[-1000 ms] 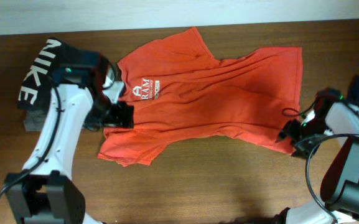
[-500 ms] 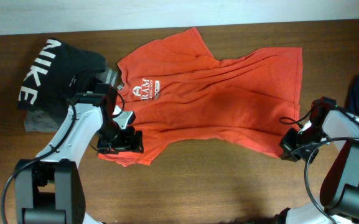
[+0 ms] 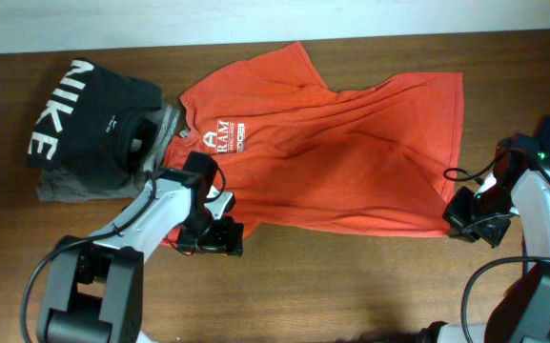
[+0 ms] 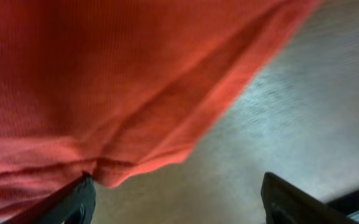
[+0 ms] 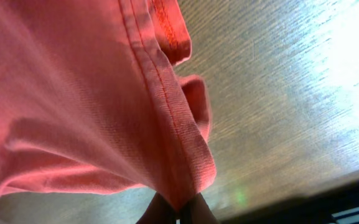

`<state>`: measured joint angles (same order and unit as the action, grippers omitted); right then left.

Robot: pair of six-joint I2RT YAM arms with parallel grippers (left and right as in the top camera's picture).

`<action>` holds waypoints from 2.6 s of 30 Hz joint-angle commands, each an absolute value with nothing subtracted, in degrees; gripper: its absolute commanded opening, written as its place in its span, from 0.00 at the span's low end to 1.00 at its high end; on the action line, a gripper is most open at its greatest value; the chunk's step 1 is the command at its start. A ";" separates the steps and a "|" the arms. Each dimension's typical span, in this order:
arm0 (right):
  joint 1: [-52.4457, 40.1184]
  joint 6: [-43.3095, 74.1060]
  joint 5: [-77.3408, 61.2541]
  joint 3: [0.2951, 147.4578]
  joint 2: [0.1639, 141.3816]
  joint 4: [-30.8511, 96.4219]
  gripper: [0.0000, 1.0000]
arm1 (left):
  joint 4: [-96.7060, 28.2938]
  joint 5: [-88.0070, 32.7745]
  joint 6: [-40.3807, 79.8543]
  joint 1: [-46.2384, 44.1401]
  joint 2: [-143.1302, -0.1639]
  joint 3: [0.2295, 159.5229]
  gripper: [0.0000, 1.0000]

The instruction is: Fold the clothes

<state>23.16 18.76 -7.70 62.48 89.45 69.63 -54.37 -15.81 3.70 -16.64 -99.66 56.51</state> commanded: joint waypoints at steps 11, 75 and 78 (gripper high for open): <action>22.90 16.49 -4.01 63.13 88.62 69.91 0.04 | -52.60 -12.78 18.44 -16.84 -99.18 49.98 0.01; 22.92 16.56 1.26 63.11 88.64 66.00 0.04 | -59.20 3.88 35.99 -1.26 -88.38 52.40 0.00; 23.00 17.43 2.52 63.00 88.66 65.43 0.05 | -61.69 3.88 35.99 -1.26 -83.33 53.58 0.00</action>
<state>23.16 16.53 -1.69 62.48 89.45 65.93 -60.18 3.25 36.03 -1.52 -89.52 50.87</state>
